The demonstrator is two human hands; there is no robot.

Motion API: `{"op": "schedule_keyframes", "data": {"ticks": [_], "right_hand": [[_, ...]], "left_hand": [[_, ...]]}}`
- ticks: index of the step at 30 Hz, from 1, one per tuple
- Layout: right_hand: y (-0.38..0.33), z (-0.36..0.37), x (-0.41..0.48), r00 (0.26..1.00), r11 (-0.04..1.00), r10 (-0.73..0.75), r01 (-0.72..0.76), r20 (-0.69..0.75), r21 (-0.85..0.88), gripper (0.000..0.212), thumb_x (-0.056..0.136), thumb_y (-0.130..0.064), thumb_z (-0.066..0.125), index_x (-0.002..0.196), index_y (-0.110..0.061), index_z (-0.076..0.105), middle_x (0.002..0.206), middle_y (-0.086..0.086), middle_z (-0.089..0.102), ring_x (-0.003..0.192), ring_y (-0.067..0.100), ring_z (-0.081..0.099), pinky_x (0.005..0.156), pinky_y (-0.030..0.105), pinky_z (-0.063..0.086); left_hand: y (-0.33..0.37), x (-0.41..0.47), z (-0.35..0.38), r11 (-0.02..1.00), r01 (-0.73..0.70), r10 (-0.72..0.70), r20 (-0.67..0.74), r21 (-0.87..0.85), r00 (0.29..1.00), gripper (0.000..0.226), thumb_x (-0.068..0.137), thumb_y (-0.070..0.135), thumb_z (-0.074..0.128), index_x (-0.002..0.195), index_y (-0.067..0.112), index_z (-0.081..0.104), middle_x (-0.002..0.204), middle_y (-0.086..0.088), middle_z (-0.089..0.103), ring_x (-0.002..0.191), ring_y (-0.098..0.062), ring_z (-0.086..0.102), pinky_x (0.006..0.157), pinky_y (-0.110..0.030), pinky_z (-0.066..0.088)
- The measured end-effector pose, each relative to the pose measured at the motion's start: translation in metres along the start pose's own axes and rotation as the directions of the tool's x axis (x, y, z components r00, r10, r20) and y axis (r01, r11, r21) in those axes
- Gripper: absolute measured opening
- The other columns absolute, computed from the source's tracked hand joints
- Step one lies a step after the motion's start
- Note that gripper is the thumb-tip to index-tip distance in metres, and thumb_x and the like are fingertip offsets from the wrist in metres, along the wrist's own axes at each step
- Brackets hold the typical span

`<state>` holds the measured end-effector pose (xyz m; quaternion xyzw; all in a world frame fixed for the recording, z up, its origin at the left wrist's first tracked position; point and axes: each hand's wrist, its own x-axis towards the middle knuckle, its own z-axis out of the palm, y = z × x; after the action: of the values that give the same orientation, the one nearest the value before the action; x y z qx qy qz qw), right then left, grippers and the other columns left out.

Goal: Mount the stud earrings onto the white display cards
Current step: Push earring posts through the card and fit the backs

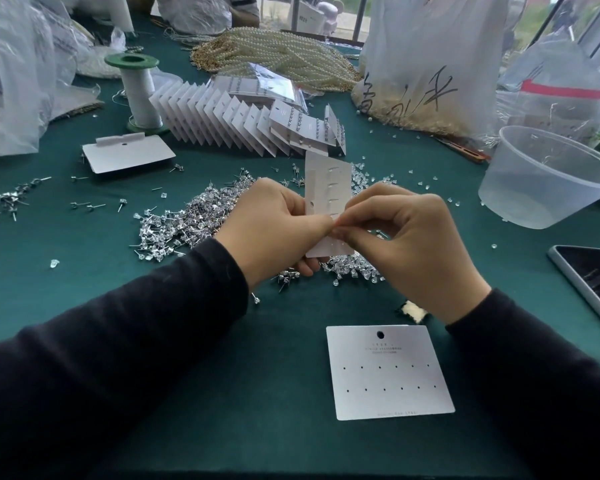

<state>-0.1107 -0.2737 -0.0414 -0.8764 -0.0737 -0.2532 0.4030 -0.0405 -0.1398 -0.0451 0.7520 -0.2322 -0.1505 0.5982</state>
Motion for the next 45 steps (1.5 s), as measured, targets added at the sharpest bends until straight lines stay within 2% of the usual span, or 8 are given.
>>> {"op": "schedule_keyframes", "data": {"ticks": [20, 24, 26, 28, 31, 35, 41, 45], "right_hand": [[-0.006, 0.002, -0.005, 0.996, 0.985, -0.093, 0.093, 0.007, -0.148, 0.007, 0.072, 0.002, 0.061, 0.073, -0.001, 0.067, 0.069, 0.009, 0.064, 0.063, 0.018, 0.059, 0.064, 0.035, 0.051], [-0.004, 0.002, -0.004, 0.997, 0.991, -0.073, 0.069, -0.031, -0.111, 0.004, 0.075, 0.0, 0.063, 0.074, 0.0, 0.067, 0.07, 0.009, 0.064, 0.064, 0.019, 0.06, 0.064, 0.032, 0.051], [-0.002, -0.002, -0.002, 0.998, 1.0, 0.029, -0.029, -0.06, 0.0, 0.007, 0.076, 0.001, 0.066, 0.074, -0.005, 0.067, 0.068, 0.005, 0.065, 0.06, 0.012, 0.059, 0.06, 0.023, 0.049], [0.0, -0.007, 0.0, 0.986, 0.975, 0.158, -0.147, -0.059, 0.164, 0.01, 0.078, -0.001, 0.066, 0.073, -0.01, 0.068, 0.064, 0.001, 0.065, 0.056, 0.011, 0.055, 0.056, 0.021, 0.046], [0.003, -0.016, 0.002, 0.955, 0.88, 0.296, -0.264, -0.022, 0.395, 0.012, 0.078, -0.002, 0.065, 0.073, -0.012, 0.069, 0.064, -0.001, 0.066, 0.06, 0.013, 0.057, 0.06, 0.023, 0.05], [0.001, -0.022, 0.004, 0.91, 0.633, 0.405, -0.347, 0.085, 0.692, 0.005, 0.067, -0.005, 0.068, 0.065, -0.009, 0.07, 0.065, 0.003, 0.068, 0.061, 0.013, 0.062, 0.064, 0.022, 0.054], [0.001, -0.023, 0.007, 0.829, 0.385, 0.504, -0.467, 0.242, 0.796, 0.018, 0.062, -0.009, 0.059, 0.075, -0.002, 0.069, 0.074, 0.009, 0.067, 0.068, 0.016, 0.062, 0.071, 0.025, 0.054], [0.0, -0.024, 0.007, 0.783, 0.216, 0.525, -0.503, 0.335, 0.837, 0.02, 0.051, -0.014, 0.066, 0.068, -0.007, 0.073, 0.082, 0.009, 0.069, 0.077, 0.017, 0.065, 0.077, 0.026, 0.054]], "left_hand": [[0.009, -0.003, -0.005, 0.998, -0.016, 0.013, 0.041, 0.067, 0.999, 0.022, 0.073, 0.004, 0.059, 0.055, -0.006, 0.063, 0.043, -0.009, 0.06, 0.031, -0.015, 0.052, 0.034, -0.018, 0.041], [0.023, -0.003, -0.02, 0.992, 0.021, -0.054, 0.27, 0.124, 0.961, 0.036, 0.072, 0.037, 0.069, 0.068, 0.001, 0.066, 0.052, -0.008, 0.065, 0.039, -0.012, 0.056, 0.04, -0.019, 0.047], [0.03, -0.004, -0.037, 0.944, -0.062, -0.084, 0.417, 0.325, 0.905, 0.048, 0.055, 0.058, 0.068, 0.069, 0.011, 0.07, 0.058, -0.003, 0.069, 0.048, -0.009, 0.059, 0.047, -0.019, 0.049], [0.03, -0.005, -0.052, 0.822, -0.184, -0.136, 0.499, 0.538, 0.856, 0.041, 0.051, 0.055, 0.075, 0.07, 0.02, 0.071, 0.061, 0.0, 0.069, 0.052, -0.006, 0.058, 0.051, -0.023, 0.048], [0.025, -0.007, -0.057, 0.684, -0.247, -0.241, 0.533, 0.686, 0.811, 0.02, 0.056, 0.037, 0.083, 0.067, 0.025, 0.07, 0.057, 0.004, 0.065, 0.05, -0.005, 0.055, 0.052, -0.022, 0.046], [0.019, -0.004, -0.053, 0.636, -0.235, -0.295, 0.512, 0.735, 0.806, 0.011, 0.061, 0.026, 0.08, 0.063, 0.023, 0.069, 0.055, 0.005, 0.066, 0.048, -0.003, 0.059, 0.045, -0.012, 0.04], [0.015, -0.001, -0.056, 0.66, -0.197, -0.344, 0.525, 0.725, 0.779, 0.014, 0.07, 0.018, 0.072, 0.059, 0.02, 0.066, 0.051, 0.004, 0.065, 0.045, -0.003, 0.059, 0.047, -0.012, 0.04], [0.026, -0.001, -0.062, 0.81, -0.202, -0.2, 0.583, 0.55, 0.787, 0.012, 0.074, 0.015, 0.072, 0.064, 0.016, 0.065, 0.053, 0.002, 0.063, 0.05, -0.008, 0.056, 0.05, -0.019, 0.046]]}}
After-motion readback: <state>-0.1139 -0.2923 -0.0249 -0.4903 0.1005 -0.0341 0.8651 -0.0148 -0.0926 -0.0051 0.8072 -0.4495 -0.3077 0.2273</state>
